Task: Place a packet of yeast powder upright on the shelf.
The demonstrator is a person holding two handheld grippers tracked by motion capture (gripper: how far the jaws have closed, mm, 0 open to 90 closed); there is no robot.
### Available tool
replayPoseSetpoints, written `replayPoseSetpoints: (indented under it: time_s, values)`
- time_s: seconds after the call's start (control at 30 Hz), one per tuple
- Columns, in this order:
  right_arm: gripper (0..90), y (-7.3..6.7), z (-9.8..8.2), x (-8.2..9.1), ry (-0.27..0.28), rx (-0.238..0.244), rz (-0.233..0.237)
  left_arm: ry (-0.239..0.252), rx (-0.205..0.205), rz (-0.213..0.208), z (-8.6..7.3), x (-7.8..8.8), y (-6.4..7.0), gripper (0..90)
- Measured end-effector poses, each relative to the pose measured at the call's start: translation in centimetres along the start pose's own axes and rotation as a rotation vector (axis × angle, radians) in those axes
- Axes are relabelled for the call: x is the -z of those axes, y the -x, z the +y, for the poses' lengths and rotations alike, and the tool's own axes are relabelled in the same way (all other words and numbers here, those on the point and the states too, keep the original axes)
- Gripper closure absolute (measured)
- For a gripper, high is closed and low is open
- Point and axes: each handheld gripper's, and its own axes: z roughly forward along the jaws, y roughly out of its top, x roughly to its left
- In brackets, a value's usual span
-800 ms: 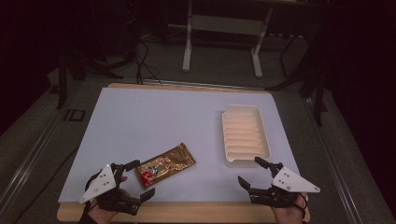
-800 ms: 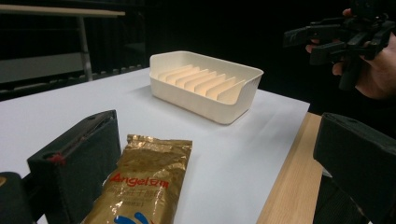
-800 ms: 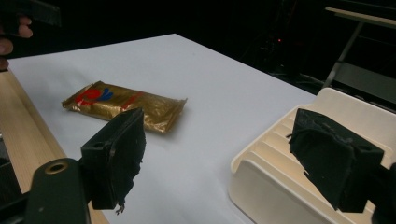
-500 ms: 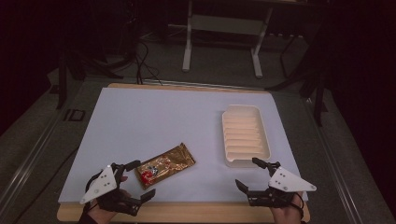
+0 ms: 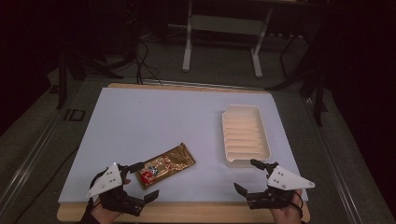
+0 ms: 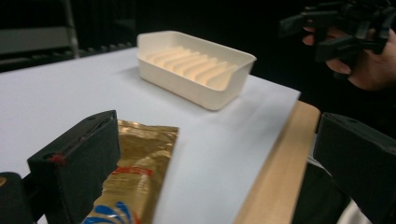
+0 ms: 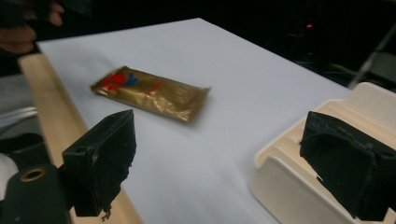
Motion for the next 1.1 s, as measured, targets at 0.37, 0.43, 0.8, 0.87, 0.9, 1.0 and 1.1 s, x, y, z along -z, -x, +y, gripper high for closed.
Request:
replayPoseSetpoints:
  time_s: [0.37, 0.43, 0.8, 0.87, 0.9, 1.0, 1.1]
  values:
    - [10.1, -0.4, 0.4, 0.3, 0.045, 0.026, 0.072, -0.023, 0.038, -0.045, 1.9, -0.7, 0.2, 1.5]
    - [9.7, -0.5, 0.4, 0.2, 0.05, 0.027, 0.071, -0.031, 0.022, -0.056, 2.1, -0.7, 0.3, 1.5]
    - [9.8, -0.7, 0.8, 0.2, 0.045, 0.016, 0.051, -0.057, -0.042, -0.099, 4.0, -1.3, 0.4, 1.5]
    - [10.0, -0.8, 0.9, 0.4, 0.05, 0.016, 0.051, -0.072, -0.045, -0.103, 4.5, -1.8, 0.1, 1.5]
    - [11.2, -0.8, 0.9, 0.5, 0.059, 0.019, 0.053, -0.073, -0.046, -0.113, 4.6, -2.0, 0.0, 1.5]
    - [11.6, -0.9, 1.0, 0.7, 0.074, 0.023, 0.048, -0.079, -0.045, -0.114, 4.9, -2.4, -0.3, 1.5]
    - [11.6, -0.9, 1.1, 1.0, 0.089, 0.028, 0.04, -0.073, -0.063, -0.114, 5.6, -3.2, -0.7, 1.5]
